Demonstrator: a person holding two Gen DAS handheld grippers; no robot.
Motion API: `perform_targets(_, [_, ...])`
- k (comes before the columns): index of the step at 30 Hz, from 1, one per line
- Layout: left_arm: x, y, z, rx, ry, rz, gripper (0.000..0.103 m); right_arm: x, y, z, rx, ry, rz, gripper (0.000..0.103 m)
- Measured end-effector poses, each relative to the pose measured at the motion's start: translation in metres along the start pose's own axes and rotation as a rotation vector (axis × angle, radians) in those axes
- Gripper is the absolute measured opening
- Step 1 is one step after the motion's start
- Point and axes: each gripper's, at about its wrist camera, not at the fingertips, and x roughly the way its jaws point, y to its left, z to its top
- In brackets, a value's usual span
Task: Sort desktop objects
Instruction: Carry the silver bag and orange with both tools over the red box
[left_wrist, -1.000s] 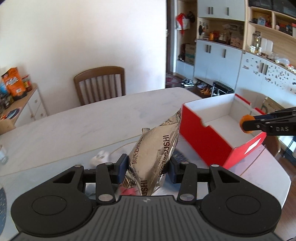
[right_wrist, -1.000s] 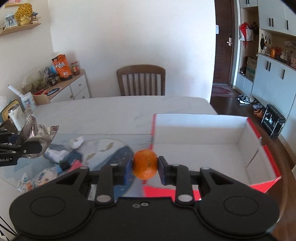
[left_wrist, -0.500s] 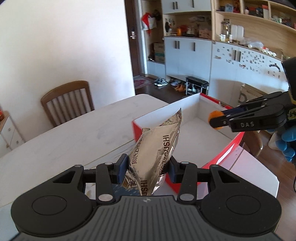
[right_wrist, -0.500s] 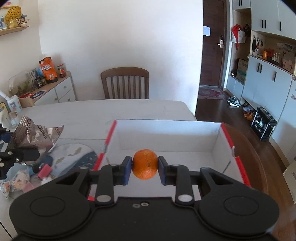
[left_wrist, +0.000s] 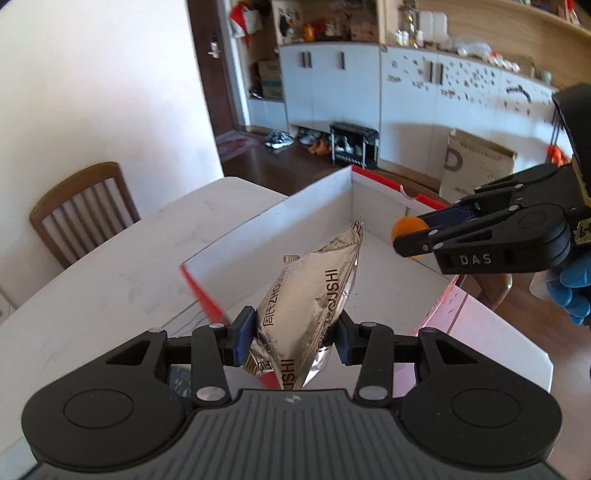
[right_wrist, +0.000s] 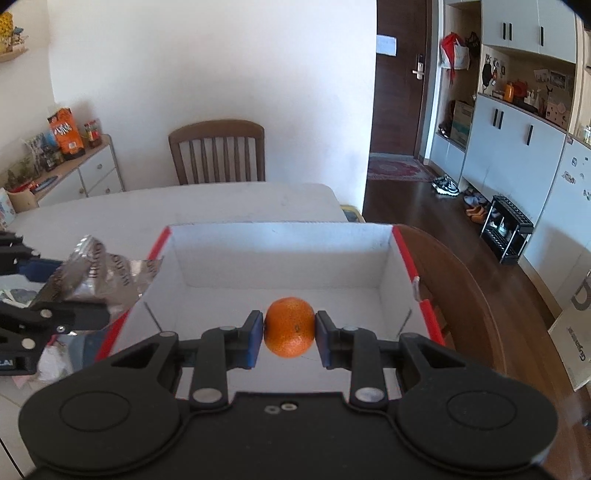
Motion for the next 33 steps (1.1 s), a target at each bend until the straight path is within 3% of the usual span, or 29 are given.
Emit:
perform_targets(13, [0.082, -0.025, 0.027, 0.144, 0.158, 0.000, 0.042, 0.058, -0.028, 0.000, 0.020, 0.149, 0.023, 0.029])
perform_targets(21, [0.117, -0.022, 0.031, 0.163, 0.248, 0.013, 0.042, 0.084, -0.025, 0.001, -0.062, 0.236, 0.063, 0.029])
perform_targets(33, [0.146, -0.013, 0.027, 0.170, 0.390, -0.023, 0.042, 0.110, -0.026, 0.001, -0.106, 0.349, 0.113, 0.029])
